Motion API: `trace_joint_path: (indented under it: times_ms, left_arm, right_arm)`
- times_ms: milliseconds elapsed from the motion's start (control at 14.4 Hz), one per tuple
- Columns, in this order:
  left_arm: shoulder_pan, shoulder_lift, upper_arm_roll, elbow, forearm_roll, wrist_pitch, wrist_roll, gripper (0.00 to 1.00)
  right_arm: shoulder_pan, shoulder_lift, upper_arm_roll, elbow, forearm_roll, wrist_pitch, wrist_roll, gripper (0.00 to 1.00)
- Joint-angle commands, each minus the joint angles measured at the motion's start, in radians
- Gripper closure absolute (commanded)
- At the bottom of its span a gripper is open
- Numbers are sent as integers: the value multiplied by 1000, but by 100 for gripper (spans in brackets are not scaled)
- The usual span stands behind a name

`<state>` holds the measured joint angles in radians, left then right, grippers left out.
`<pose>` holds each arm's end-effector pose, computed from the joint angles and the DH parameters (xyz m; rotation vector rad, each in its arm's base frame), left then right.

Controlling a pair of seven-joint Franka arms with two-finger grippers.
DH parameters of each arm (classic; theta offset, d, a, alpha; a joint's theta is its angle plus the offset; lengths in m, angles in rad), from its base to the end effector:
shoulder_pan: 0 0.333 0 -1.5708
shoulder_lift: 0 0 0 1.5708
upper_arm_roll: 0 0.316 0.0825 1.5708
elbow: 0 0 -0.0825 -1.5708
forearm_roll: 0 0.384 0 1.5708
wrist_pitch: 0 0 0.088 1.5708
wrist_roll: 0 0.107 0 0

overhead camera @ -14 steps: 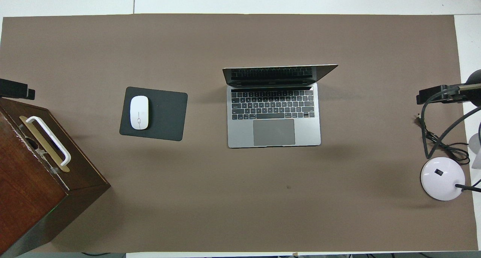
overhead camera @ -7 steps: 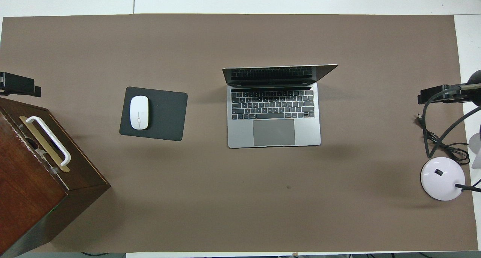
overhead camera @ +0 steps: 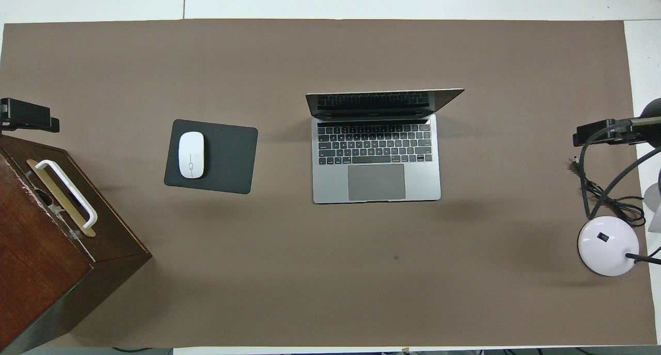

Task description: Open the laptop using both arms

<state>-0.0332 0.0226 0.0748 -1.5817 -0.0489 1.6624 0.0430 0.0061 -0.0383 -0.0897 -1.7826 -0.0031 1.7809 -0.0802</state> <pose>0.5699 0.0184 0.6151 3.0956 0.0025 0.0931 0.5527 -0.0473 0.5631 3.1385 -0.0044 0.0571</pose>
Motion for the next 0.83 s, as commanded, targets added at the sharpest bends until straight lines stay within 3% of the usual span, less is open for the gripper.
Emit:
trace_joint_path:
  times_ms: [0,763]
  left_arm:
    - [-4,-21,-1,-8,7,14,-9,0]
    - [-1,-58,-1,-18,7,-4,-14,0]
  right_arm:
    - [-11,-5,4,5,23,-15,-10,0]
    - [-11,29,4,100,23,-123,-15,0]
